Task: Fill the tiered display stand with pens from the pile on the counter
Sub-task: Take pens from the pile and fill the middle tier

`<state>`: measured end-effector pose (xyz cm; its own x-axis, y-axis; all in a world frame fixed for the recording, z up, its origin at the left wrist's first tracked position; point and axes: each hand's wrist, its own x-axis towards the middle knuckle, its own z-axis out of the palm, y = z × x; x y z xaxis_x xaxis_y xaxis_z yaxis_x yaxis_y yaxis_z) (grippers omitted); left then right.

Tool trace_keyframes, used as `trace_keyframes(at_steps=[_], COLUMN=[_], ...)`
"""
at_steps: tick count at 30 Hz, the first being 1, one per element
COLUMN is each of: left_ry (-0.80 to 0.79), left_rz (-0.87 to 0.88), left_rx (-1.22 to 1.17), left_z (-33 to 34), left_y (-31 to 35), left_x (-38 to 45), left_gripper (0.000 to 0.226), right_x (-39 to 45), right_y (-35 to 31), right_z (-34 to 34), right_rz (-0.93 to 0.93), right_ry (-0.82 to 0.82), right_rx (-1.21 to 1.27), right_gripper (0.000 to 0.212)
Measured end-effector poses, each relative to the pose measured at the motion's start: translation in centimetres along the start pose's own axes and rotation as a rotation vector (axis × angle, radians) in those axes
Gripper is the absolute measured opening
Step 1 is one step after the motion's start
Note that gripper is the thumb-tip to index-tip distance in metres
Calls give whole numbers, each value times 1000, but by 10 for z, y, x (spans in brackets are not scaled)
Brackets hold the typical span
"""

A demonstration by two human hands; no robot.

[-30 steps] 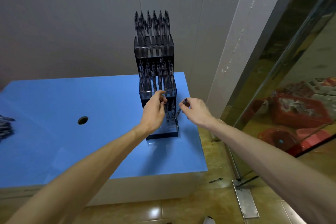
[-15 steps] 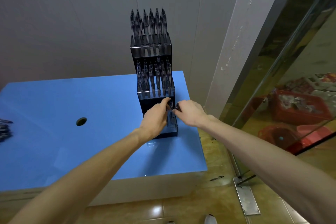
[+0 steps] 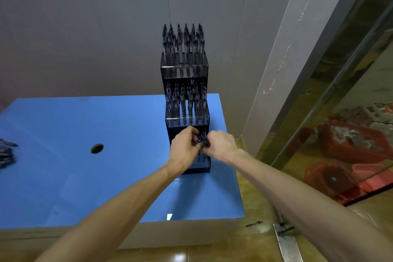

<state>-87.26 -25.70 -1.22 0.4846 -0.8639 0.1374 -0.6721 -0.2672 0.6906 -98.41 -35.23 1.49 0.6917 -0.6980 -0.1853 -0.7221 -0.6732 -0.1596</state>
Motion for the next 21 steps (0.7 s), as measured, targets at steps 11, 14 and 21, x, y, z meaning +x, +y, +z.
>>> trace_keyframes(at_steps=[11,14,21], left_ry=[415,471,346], left_rz=[444,430,393], left_rx=[328,374,462], left_z=[-96,-117,-128], left_y=[36,41,35], left_x=[49,75,93], left_gripper=[16,19,27], right_x=[14,31,69], right_y=[-12,-24,-40], right_z=[-114,-138,-152], right_rz=[-79,-64,55], right_ry=[527,652,518], right_rx=[235,314,232], right_gripper=[19,20,34])
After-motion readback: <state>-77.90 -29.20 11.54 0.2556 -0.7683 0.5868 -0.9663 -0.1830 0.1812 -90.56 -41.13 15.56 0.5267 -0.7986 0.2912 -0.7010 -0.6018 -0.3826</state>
